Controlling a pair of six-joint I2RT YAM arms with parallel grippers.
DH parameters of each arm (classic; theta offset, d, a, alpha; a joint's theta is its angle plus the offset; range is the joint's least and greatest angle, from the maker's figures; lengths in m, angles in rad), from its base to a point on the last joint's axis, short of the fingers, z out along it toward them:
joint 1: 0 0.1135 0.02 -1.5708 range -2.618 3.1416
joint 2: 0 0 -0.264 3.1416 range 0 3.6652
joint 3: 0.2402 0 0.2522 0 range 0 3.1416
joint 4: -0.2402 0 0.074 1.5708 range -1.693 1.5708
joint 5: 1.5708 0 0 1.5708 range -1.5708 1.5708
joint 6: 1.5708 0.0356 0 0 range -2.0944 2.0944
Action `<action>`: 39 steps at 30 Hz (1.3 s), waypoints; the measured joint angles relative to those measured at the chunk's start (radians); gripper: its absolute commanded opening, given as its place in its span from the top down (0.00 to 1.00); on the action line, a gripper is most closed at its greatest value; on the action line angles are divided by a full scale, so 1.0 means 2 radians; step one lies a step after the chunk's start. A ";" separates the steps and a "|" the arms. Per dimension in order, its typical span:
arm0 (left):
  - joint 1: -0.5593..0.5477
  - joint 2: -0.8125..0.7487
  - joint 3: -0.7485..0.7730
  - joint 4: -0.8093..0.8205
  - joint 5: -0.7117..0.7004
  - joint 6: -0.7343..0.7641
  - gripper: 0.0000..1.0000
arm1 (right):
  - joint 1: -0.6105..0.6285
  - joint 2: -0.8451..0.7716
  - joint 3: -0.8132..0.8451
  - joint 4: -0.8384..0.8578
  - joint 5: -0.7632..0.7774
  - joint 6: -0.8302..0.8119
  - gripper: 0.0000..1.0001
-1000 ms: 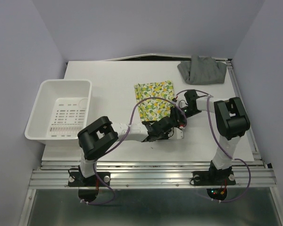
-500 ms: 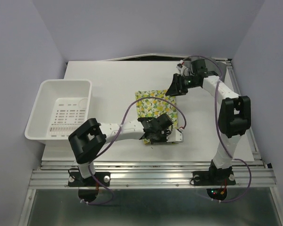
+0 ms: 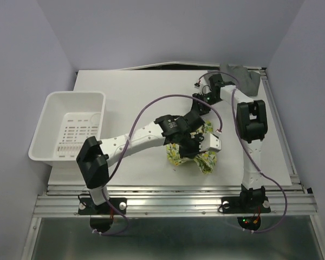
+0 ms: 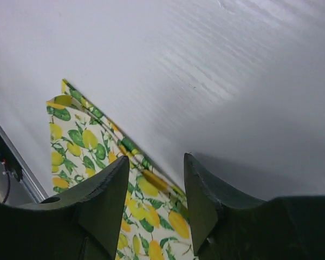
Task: Fold and stack the skirts
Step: Fold the skirt
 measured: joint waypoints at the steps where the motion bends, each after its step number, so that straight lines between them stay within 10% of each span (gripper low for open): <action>1: 0.004 0.001 0.015 -0.013 0.006 0.000 1.00 | 0.002 0.009 0.000 -0.008 0.002 -0.008 0.53; 18: 0.093 0.119 0.141 -0.013 -0.049 0.020 1.00 | 0.040 0.006 -0.051 -0.031 -0.065 -0.051 0.62; 39: 0.116 0.137 0.089 0.111 -0.106 0.036 1.00 | 0.046 0.009 -0.049 -0.048 -0.075 -0.049 0.58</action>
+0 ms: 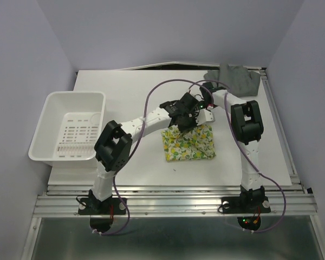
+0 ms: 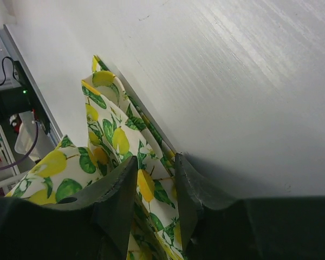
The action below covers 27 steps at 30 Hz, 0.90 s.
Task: Fold and stack the skirts
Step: Fold the skirt
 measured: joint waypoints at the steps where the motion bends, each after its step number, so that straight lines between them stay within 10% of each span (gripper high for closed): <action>1: 0.000 0.000 -0.007 0.002 0.000 0.000 1.00 | 0.000 0.000 0.000 0.000 0.000 0.001 0.58; 8: 0.002 0.012 -0.017 0.016 -0.001 0.001 0.94 | 0.000 0.006 0.016 -0.001 0.003 0.012 0.46; 17: 0.008 0.009 -0.023 0.027 0.001 0.001 0.39 | 0.000 0.007 0.081 -0.007 0.052 0.034 0.21; 27: 0.014 -0.141 -0.086 0.047 0.007 -0.040 0.20 | -0.024 0.000 0.201 0.001 0.116 0.062 0.16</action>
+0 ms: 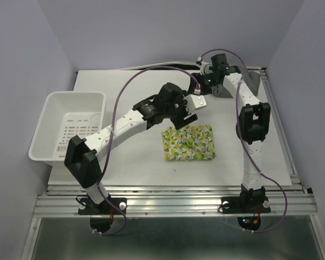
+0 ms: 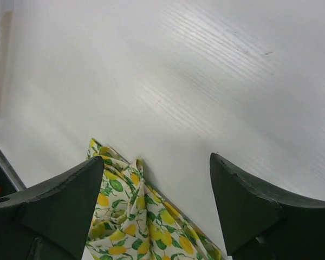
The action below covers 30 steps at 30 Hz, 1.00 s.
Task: Fold and stack the skirts
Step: Fold the skirt
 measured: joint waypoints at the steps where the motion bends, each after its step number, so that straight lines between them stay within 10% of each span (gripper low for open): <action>1: 0.003 -0.021 0.000 0.006 0.002 -0.014 0.24 | -0.007 -0.006 0.000 -0.001 0.001 -0.002 0.18; 16: 0.104 -0.042 -0.179 0.112 0.114 -0.399 0.78 | 0.005 -0.468 -0.477 0.048 0.101 -0.168 0.51; 30: 0.103 0.066 -0.195 0.189 0.184 -0.543 0.85 | 0.208 -0.487 -0.608 0.153 0.254 -0.153 0.53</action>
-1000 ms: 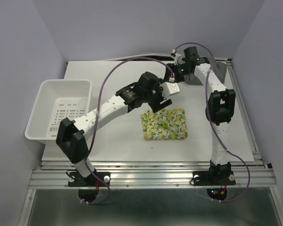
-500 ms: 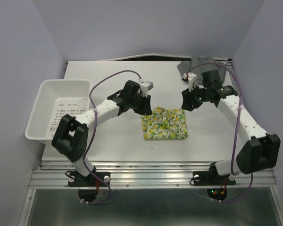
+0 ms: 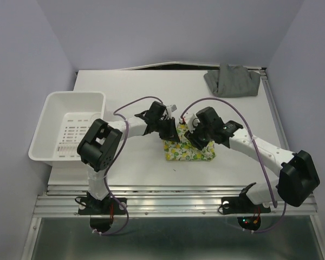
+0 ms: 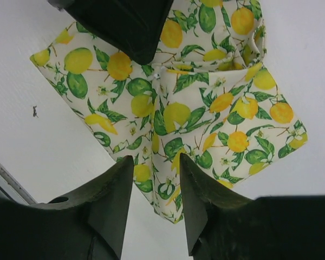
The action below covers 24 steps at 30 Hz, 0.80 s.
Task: Fold and stack the skirts
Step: Fold the skirt
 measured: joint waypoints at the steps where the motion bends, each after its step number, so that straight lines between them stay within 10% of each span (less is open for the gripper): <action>1: 0.000 0.009 0.000 0.002 0.002 -0.004 0.86 | 0.009 0.002 0.000 0.006 0.007 0.002 0.50; 15: 0.012 0.057 0.012 0.006 0.009 -0.018 0.85 | 0.071 0.068 -0.020 0.048 0.165 0.022 0.56; 24: 0.019 0.057 0.012 0.006 0.005 -0.018 0.85 | 0.071 0.080 -0.046 0.074 0.235 0.020 0.99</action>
